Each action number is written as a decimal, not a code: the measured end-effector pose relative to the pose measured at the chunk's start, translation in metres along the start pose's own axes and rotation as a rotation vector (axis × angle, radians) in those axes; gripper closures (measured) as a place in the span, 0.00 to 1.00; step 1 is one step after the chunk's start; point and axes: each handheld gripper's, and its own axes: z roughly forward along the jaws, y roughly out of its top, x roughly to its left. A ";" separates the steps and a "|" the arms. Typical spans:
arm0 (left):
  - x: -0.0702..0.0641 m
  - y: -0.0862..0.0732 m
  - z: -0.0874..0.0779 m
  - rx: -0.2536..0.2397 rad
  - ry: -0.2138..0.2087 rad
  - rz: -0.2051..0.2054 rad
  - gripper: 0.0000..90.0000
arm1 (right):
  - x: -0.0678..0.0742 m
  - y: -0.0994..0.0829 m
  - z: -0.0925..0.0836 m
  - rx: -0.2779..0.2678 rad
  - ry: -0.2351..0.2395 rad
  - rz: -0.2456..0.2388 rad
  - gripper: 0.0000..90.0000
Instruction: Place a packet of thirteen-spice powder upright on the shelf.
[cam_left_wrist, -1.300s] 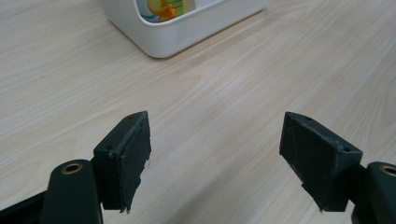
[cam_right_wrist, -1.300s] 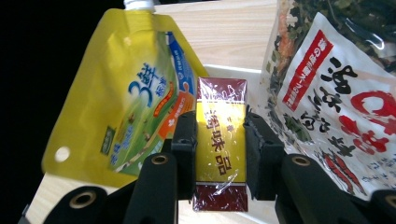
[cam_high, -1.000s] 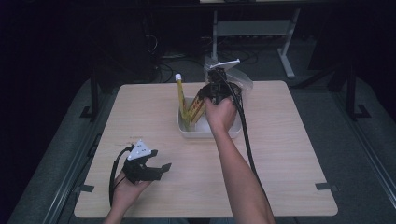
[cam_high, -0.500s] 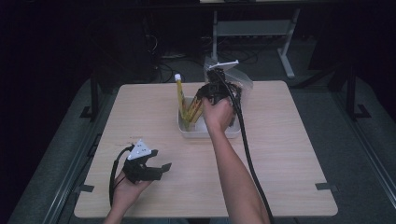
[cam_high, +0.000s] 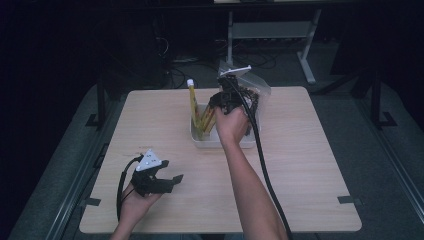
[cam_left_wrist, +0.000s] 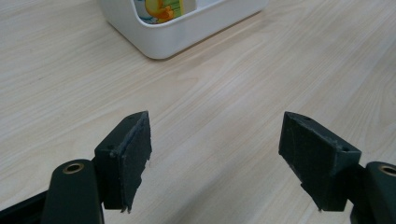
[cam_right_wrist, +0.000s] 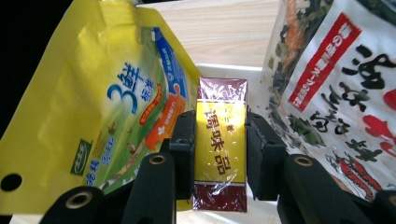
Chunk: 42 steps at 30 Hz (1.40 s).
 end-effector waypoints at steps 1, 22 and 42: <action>0.000 0.000 0.000 0.000 -0.001 0.001 0.27 | 0.000 0.000 0.000 0.004 0.007 0.000 0.73; -0.003 0.001 0.001 0.004 -0.003 0.007 0.28 | 0.003 -0.014 0.004 0.087 0.079 -0.024 0.63; -0.003 0.000 0.001 0.007 0.000 0.006 0.28 | 0.006 -0.017 0.018 0.120 0.111 -0.042 0.58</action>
